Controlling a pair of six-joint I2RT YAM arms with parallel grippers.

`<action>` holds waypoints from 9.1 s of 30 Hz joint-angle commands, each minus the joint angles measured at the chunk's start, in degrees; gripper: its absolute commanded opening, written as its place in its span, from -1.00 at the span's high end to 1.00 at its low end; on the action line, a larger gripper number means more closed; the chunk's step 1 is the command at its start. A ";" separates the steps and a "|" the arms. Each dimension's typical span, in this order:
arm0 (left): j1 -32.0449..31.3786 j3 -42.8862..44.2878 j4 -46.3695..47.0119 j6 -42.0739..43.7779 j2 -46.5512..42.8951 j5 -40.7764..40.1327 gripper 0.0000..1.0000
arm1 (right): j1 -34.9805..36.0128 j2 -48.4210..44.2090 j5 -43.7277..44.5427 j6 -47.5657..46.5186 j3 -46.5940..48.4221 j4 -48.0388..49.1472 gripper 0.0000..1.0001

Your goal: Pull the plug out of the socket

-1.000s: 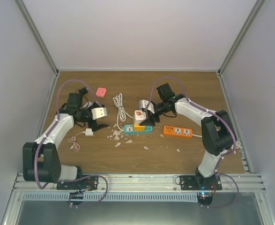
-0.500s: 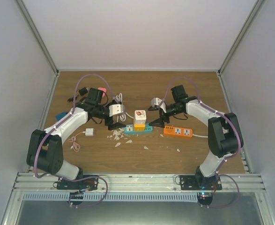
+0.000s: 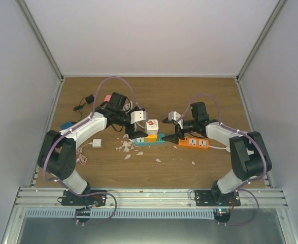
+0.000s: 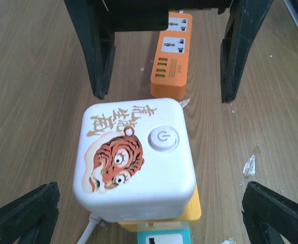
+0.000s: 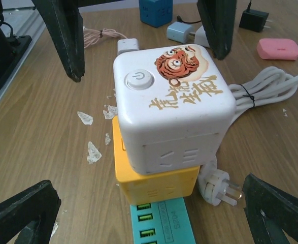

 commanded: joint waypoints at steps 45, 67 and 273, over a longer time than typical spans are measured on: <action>-3.05 4.85 1.18 -3.37 3.24 8.25 0.58 | 10.67 13.76 9.44 6.75 -4.67 26.17 0.09; -0.11 2.02 2.31 2.62 -1.55 9.69 0.80 | 10.72 15.91 10.62 6.39 -2.57 23.08 0.62; -0.80 -10.69 12.43 8.37 -2.06 2.78 0.35 | 13.57 21.66 15.47 3.23 1.65 17.88 0.98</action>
